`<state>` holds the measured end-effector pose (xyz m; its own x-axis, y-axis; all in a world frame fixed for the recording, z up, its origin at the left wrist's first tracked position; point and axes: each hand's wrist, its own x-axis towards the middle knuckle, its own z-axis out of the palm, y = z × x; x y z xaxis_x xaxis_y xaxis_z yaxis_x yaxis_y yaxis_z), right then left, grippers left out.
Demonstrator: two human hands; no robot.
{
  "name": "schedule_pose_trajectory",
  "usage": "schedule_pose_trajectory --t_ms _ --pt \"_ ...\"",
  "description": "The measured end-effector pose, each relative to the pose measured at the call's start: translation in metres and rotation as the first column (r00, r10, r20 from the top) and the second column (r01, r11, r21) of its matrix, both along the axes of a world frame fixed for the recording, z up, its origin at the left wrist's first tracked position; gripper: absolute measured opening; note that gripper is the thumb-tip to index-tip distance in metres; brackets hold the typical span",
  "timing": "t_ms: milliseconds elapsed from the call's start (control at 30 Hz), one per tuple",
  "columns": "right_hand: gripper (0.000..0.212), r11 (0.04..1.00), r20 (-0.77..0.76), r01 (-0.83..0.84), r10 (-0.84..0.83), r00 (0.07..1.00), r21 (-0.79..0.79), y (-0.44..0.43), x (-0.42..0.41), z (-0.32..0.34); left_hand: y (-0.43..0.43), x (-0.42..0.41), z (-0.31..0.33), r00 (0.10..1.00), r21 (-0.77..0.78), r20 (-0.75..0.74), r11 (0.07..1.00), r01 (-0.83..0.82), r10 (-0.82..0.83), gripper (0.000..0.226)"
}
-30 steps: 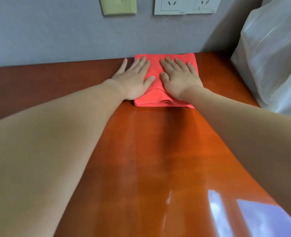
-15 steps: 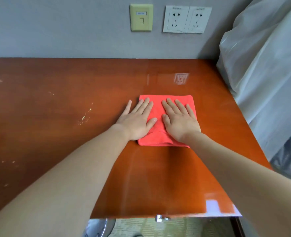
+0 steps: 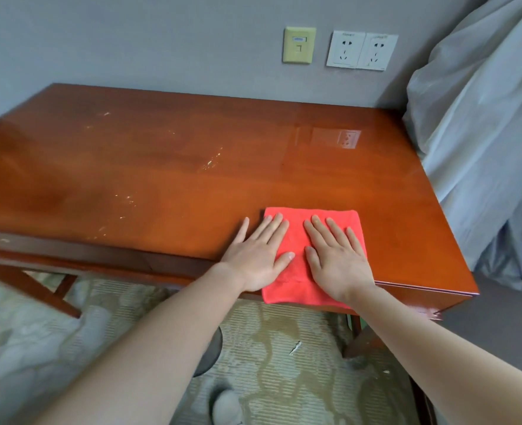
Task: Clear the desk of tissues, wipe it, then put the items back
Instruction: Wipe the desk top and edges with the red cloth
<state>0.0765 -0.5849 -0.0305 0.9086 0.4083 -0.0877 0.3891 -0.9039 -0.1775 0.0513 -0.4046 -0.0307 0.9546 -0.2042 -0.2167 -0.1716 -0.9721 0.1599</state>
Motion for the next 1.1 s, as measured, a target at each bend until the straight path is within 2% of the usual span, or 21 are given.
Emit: schedule_pose_trajectory --t_ms 100,167,267,367,500,600,867,1100 --pt "0.078 1.0 -0.027 -0.027 0.027 0.999 0.0 0.004 0.0 0.006 0.02 -0.011 0.002 0.999 -0.129 -0.043 0.992 0.002 -0.008 0.068" --pt "0.08 0.999 -0.053 -0.035 0.034 0.998 -0.025 0.011 0.001 0.006 0.049 -0.018 0.006 0.998 -0.159 -0.028 0.986 -0.057 0.053 0.068" --pt "0.082 0.993 -0.012 -0.052 0.051 0.999 -0.101 0.029 -0.002 0.003 0.101 -0.02 0.011 0.968 -0.138 -0.017 0.958 -0.25 0.25 0.071" --pt "0.081 0.983 0.006 -0.143 0.144 0.99 -0.119 0.052 0.007 0.0 0.132 -0.002 0.004 0.969 -0.046 0.036 0.969 -0.243 0.245 0.075" --pt "0.071 0.979 0.011 -0.179 0.181 0.983 -0.101 0.065 0.037 0.0 0.149 0.041 -0.007 0.963 -0.049 0.035 0.963 -0.264 0.266 0.076" --pt "0.064 0.986 0.027 -0.133 0.136 0.99 -0.097 0.077 0.071 0.0 0.157 0.08 -0.009 0.965 -0.026 0.045 0.966 -0.259 0.259 0.081" --pt "0.057 0.997 0.052 0.059 -0.056 0.997 -0.059 0.118 0.194 -0.004 0.17 0.228 -0.008 0.99 -0.038 0.064 0.992 -0.124 0.126 0.08" --pt "0.057 0.985 0.065 0.168 -0.165 0.984 -0.047 0.121 0.276 -0.004 0.184 0.332 -0.012 0.989 -0.053 0.032 0.989 -0.14 0.142 0.077"
